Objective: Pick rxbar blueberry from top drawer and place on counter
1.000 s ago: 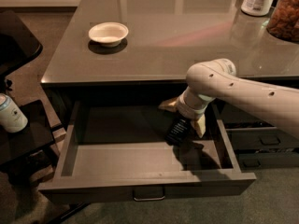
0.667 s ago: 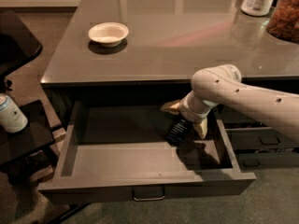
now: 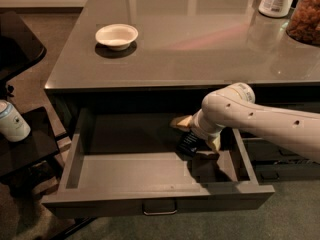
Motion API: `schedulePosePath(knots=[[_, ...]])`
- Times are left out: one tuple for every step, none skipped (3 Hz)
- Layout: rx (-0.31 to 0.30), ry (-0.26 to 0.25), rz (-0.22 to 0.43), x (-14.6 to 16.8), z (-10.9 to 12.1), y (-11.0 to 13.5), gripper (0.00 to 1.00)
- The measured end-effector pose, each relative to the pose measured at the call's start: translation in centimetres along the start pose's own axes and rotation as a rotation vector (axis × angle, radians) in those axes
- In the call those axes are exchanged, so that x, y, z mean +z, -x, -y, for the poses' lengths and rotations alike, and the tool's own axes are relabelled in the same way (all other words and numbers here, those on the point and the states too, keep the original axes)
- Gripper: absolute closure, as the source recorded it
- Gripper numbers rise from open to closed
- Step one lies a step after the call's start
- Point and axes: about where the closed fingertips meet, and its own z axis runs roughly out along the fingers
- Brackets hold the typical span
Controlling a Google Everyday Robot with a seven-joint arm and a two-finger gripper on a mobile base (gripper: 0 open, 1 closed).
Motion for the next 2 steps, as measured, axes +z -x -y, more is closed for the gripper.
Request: schedulePosePath(knots=[[-0.049, 0.030, -0.070, 0.39, 0.08, 0.72, 0.00], [-0.091, 0.080, -0.140, 0.91, 0.10, 1.34, 0.00]])
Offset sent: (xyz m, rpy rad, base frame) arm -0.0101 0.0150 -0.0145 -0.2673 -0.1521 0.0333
